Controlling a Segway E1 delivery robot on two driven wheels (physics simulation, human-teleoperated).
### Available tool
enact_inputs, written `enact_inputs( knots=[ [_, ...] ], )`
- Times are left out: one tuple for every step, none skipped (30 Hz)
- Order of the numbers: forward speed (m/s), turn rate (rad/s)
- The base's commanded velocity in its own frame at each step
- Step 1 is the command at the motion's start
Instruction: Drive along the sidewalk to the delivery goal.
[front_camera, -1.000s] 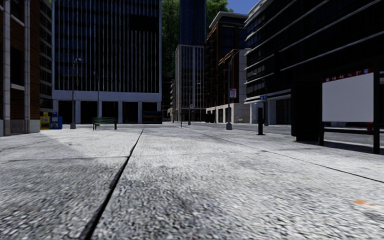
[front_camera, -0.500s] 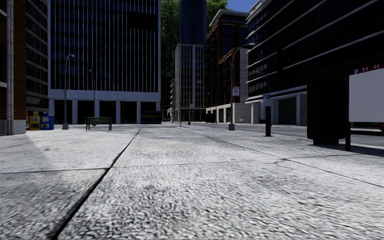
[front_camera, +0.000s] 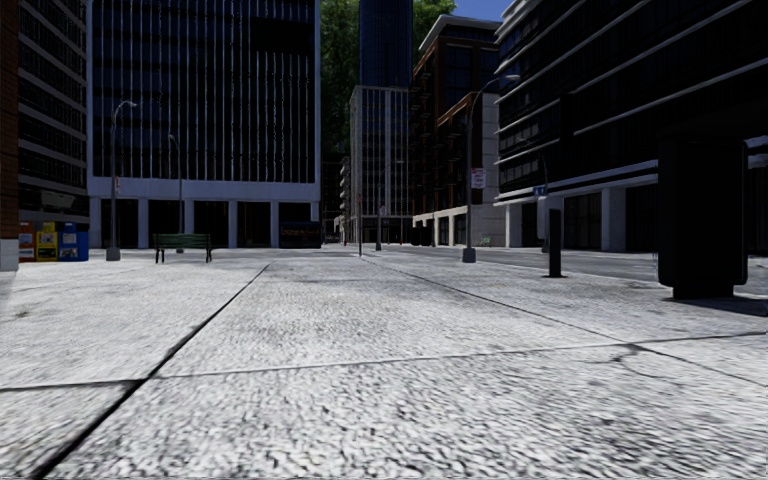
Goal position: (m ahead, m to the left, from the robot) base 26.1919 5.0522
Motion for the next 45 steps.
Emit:
enact_inputs(
  knots=[
    [2.0, 0.0],
    [2.0, 0.0],
    [2.0, 0.0],
    [2.0, 0.0],
    [2.0, 0.0],
    [2.0, 0.0],
    [2.0, 0.0],
    [2.0, 0.0],
    [2.0, 0.0],
    [2.0, 0.0],
    [2.0, 0.0],
    [2.0, 0.0],
    [2.0, 0.0],
    [2.0, 0.0],
    [2.0, 0.0],
    [2.0, 0.0],
    [2.0, 0.0],
    [2.0, 0.0],
    [2.0, 0.0],
    [2.0, 0.0],
    [2.0, 0.0],
    [2.0, 0.0],
    [2.0, 0.0],
    [2.0, 0.0],
    [2.0, 0.0],
    [2.0, 0.0],
    [2.0, 0.0],
    [2.0, 0.0],
    [2.0, 0.0],
    [2.0, 0.0],
    [2.0, 0.0],
    [2.0, 0.0],
    [2.0, 0.0],
    [2.0, 0.0],
    [2.0, 0.0],
    [2.0, 0.0],
    [2.0, 0.0],
    [2.0, 0.0],
    [2.0, 0.0],
    [2.0, 0.0],
    [2.0, 0.0],
    [2.0, 0.0],
    [2.0, 0.0],
    [2.0, 0.0],
    [2.0, 0.0]
  ],
)
